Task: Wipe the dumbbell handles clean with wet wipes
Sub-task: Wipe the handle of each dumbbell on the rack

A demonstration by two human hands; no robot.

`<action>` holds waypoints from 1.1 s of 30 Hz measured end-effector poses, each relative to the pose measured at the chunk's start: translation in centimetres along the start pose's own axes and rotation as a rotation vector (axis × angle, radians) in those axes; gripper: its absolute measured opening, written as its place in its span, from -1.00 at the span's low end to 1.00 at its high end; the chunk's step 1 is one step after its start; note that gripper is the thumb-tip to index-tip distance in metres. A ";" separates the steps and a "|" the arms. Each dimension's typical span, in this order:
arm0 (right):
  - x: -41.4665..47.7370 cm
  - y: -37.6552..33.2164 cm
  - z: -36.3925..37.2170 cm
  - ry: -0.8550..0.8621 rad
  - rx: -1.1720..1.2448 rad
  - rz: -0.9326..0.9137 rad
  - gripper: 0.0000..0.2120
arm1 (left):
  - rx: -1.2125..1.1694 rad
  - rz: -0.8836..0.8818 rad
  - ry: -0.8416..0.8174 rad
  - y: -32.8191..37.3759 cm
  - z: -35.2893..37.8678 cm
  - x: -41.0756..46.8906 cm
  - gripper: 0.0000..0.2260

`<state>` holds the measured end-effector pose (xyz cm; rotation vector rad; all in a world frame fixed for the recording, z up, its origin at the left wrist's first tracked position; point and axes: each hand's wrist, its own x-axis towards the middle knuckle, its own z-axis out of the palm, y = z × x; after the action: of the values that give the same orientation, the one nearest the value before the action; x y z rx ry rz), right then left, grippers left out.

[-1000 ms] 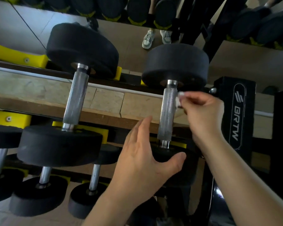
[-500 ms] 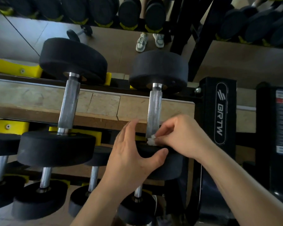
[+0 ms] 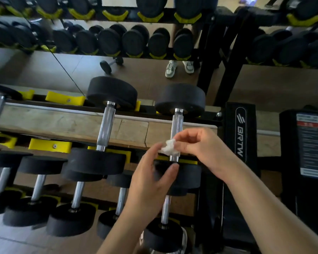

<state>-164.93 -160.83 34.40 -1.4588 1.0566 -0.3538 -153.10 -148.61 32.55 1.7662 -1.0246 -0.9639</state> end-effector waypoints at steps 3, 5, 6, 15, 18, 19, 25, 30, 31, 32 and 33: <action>-3.6 -1.0 1.1 0.010 0.260 0.011 -0.86 | -0.291 0.023 0.128 2.7 -1.4 -1.3 -0.66; -5.7 -1.5 2.1 0.035 0.366 0.027 -0.76 | -0.353 0.025 0.159 4.2 -2.2 -2.3 -0.80; -6.6 -1.8 2.7 0.047 0.424 0.036 -0.75 | -0.391 0.004 0.156 4.6 -2.5 -2.7 -0.82; -14.6 -6.3 6.3 -0.025 0.076 -0.106 -0.78 | -0.757 -0.146 0.121 7.1 -8.3 -7.7 -0.77; -16.6 -7.4 8.7 0.101 -0.200 -0.156 -0.85 | -0.818 -0.138 0.107 6.8 -11.5 -9.5 -0.83; -17.3 -7.6 9.7 0.177 -0.227 -0.173 -0.86 | -0.847 -0.132 0.083 6.4 -12.6 -10.2 -0.85; -21.1 -7.5 16.3 0.292 0.504 -0.126 -0.94 | -0.791 -0.041 -0.107 2.9 -19.0 -14.1 -0.90; -23.0 -6.1 20.4 0.281 0.810 0.000 -0.88 | -0.087 0.098 -0.295 -1.7 -21.4 -16.6 -0.84; -23.2 -5.6 21.0 0.299 0.778 0.025 -0.84 | 0.025 0.119 -0.292 -2.5 -21.3 -17.0 -0.80; -23.3 -5.0 21.7 0.317 0.736 0.046 -0.81 | 0.070 0.119 -0.274 -3.0 -21.2 -17.5 -0.78; -23.4 -4.4 22.3 0.328 0.678 0.063 -0.77 | 0.063 0.105 -0.248 -3.4 -21.0 -17.8 -0.76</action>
<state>-159.08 -129.66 42.05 -0.7710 1.0914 -0.8363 -139.94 -125.30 39.99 1.6535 -1.3040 -1.1138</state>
